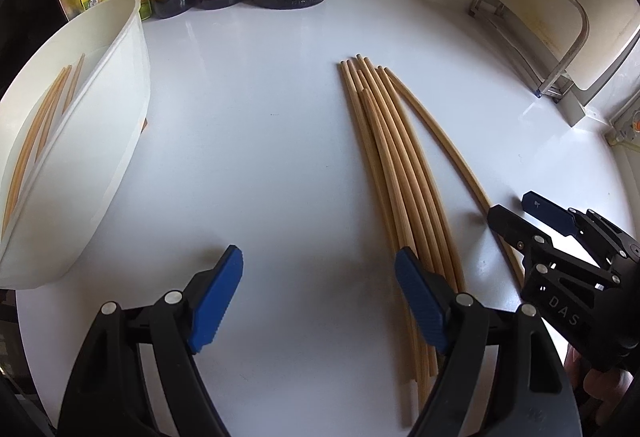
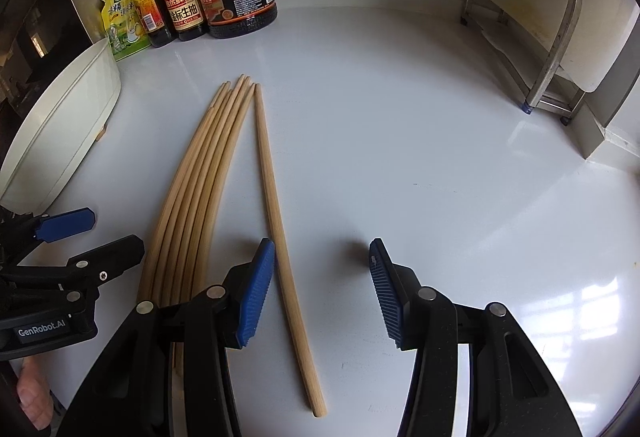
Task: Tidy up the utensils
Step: 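Close the left tool on one chopstick while the right tool grasps another from the pile, then lift both held chopsticks and carry them over the white basin, then open the left tool to drop its chopstick while the right tool releases its chopstick into the basin, then withdraw both open tools from the basin toward the chopstick pile, then close the left tool on one chopstick while the right tool grasps another from the pile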
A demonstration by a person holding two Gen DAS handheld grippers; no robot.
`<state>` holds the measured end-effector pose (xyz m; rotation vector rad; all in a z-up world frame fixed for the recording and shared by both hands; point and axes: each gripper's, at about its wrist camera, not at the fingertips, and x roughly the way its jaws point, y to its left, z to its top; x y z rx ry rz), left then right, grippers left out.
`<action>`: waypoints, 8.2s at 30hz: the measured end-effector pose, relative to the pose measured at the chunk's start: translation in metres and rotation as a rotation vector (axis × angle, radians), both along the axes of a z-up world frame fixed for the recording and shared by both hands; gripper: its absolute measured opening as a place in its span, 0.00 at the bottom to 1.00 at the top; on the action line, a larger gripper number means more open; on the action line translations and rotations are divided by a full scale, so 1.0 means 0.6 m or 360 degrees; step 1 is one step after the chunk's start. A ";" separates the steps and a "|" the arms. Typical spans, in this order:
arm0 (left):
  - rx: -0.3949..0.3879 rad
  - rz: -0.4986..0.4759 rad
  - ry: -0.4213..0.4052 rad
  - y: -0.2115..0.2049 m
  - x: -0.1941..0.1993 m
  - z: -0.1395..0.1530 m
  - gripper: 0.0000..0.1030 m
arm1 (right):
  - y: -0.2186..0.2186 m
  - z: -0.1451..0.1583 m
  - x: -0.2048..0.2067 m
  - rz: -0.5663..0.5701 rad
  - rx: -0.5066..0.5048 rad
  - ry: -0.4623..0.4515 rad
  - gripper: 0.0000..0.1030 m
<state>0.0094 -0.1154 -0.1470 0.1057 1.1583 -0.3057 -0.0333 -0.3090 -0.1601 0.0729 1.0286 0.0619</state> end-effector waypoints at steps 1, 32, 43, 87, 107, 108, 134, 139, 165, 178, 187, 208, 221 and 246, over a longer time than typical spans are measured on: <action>0.0004 -0.0003 0.0001 -0.002 0.000 -0.001 0.75 | -0.001 0.000 -0.001 -0.0003 0.0001 -0.0002 0.46; 0.0133 0.0108 -0.0040 0.006 0.036 -0.006 0.78 | 0.005 -0.002 0.004 0.0025 -0.0001 -0.0026 0.46; 0.0118 0.0023 -0.0069 -0.022 0.034 -0.005 0.61 | 0.031 -0.005 0.011 0.0170 -0.0097 -0.0082 0.37; 0.0029 0.0176 -0.0251 0.327 0.142 0.183 0.08 | 0.356 0.201 0.129 0.0278 0.0356 -0.0250 0.06; 0.0038 0.0218 -0.0033 0.445 0.213 0.080 0.08 | 0.514 0.108 0.229 0.0355 0.0327 0.0119 0.06; 0.0037 0.0220 -0.0031 0.447 0.213 0.080 0.08 | 0.514 0.106 0.228 0.0347 0.0323 0.0122 0.06; -0.0004 0.0295 -0.0177 0.449 0.156 0.149 0.45 | 0.475 0.162 0.154 0.0330 0.0289 -0.0022 0.24; -0.0015 0.0285 -0.0198 0.437 0.129 0.161 0.52 | 0.447 0.172 0.122 0.0296 0.0295 -0.0047 0.26; -0.0186 -0.0089 -0.0159 0.170 0.017 0.165 0.64 | 0.104 0.137 -0.029 -0.0158 0.0082 0.0008 0.45; -0.0122 -0.0051 -0.0042 0.098 -0.004 0.107 0.69 | 0.068 0.054 -0.001 -0.0032 0.0009 0.0105 0.47; -0.0067 0.0006 -0.0048 0.084 -0.006 0.091 0.75 | 0.067 0.021 0.011 0.0040 0.0014 0.0106 0.47; -0.0050 0.0030 -0.0009 0.061 -0.003 0.074 0.75 | 0.075 0.009 0.008 0.0108 -0.0032 0.0094 0.47; -0.0071 0.0028 0.0022 0.031 0.004 0.049 0.76 | 0.045 0.001 0.017 0.0061 -0.0029 0.0055 0.47; -0.0077 0.0000 0.0035 -0.010 -0.001 -0.001 0.77 | -0.011 0.001 0.015 -0.0009 -0.0011 0.0020 0.47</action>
